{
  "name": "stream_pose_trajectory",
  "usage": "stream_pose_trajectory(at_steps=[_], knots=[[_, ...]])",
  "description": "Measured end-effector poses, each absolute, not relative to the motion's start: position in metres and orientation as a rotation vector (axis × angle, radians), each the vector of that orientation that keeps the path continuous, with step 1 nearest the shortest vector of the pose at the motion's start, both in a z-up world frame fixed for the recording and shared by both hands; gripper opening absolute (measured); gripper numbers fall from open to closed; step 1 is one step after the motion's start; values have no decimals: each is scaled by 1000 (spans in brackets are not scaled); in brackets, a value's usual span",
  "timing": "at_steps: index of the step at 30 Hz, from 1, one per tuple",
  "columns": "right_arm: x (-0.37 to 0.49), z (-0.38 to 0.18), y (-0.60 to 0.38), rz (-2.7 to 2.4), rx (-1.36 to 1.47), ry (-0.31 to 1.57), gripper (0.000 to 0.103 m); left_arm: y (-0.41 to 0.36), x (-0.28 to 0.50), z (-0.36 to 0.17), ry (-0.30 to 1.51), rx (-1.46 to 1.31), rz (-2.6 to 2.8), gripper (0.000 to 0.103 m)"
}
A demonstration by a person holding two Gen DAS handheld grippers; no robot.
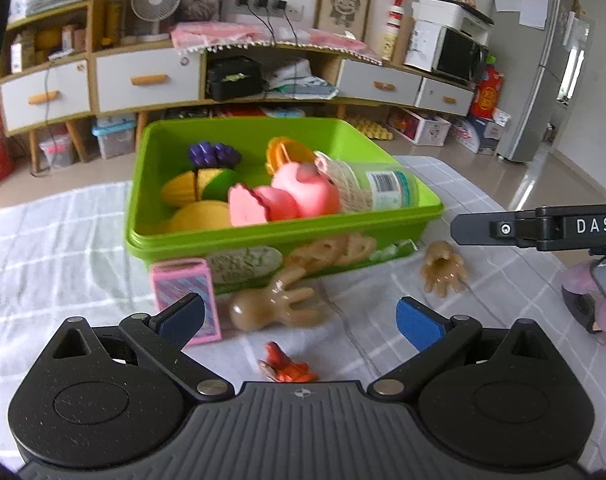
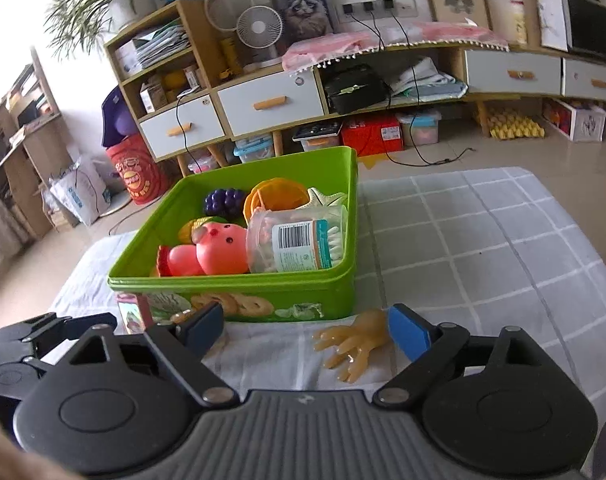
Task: Organize rigid objects
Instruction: 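Withdraw both tools from the bin back over the table, then grasp the tan rabbit toy with the left tool while the right tool grasps the tan octopus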
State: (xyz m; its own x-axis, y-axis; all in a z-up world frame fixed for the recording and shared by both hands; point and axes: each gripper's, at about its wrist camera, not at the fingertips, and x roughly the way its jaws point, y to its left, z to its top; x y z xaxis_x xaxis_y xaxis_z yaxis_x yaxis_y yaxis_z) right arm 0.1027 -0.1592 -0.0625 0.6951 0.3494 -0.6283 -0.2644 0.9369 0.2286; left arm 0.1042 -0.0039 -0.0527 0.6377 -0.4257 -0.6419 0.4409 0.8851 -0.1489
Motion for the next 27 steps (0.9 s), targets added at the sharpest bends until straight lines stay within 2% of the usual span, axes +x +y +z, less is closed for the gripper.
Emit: stream_pose_trajectory(at_steps=[18, 22, 27], knots=[[124, -95, -174, 294, 102, 803, 82, -14, 123, -75, 798, -29, -457, 91], [127, -100, -168, 297, 81, 812, 82, -13, 128, -82, 826, -48, -430, 84], [131, -107, -162, 290, 68, 819, 82, -10, 130, -81, 812, -95, -410, 83]])
